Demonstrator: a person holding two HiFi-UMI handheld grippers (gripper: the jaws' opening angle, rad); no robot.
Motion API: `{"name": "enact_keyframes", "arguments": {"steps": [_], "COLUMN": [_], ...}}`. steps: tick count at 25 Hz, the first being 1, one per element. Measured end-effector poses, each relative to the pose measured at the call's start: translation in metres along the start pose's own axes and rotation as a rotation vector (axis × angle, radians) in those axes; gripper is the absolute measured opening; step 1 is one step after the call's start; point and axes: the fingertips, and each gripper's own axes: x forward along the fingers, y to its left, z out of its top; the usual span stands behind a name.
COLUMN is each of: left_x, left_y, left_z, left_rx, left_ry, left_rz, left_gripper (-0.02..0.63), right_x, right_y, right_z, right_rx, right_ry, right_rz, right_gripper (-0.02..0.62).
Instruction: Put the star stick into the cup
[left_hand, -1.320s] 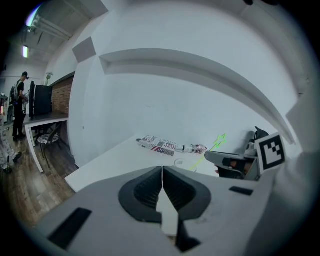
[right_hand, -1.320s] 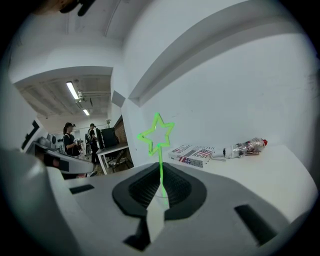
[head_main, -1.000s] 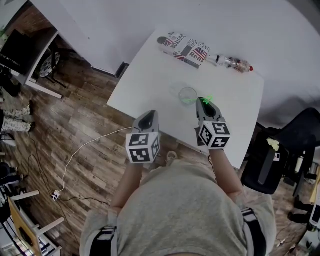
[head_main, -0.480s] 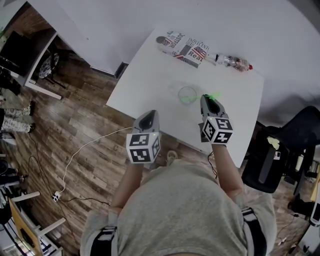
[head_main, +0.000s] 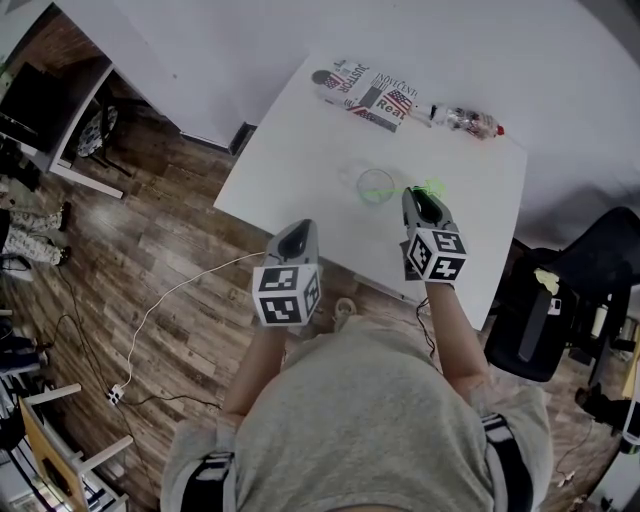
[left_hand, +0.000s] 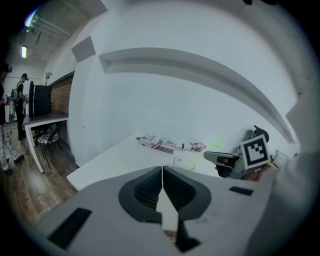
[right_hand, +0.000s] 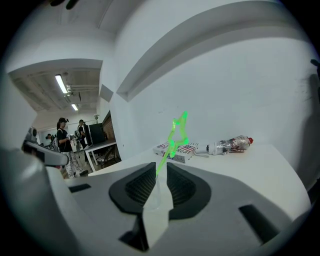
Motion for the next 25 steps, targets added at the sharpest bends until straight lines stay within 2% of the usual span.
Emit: {"name": "enact_keyframes", "arguments": {"steps": [5,14,25], "left_x": [-0.011,-0.046,-0.122], "left_y": [-0.002,-0.005,-0.008], "left_z": [-0.001,-0.015,-0.053], "left_rx": [0.002,0.011,0.012], "left_ry": [0.0,0.003,-0.017], "left_rz": [-0.01,-0.027,-0.036], "left_gripper": [0.008,0.008,0.008], "right_x": [-0.01,-0.054,-0.142], "right_y": [0.003,0.027,0.087], "right_z": [-0.003,-0.011,-0.022], "right_rx": [0.01,0.014,-0.002], "right_ry": [0.002,-0.011,-0.064], "right_rz": [-0.012,-0.026,-0.01], "right_gripper": [0.112,0.112,0.1]}}
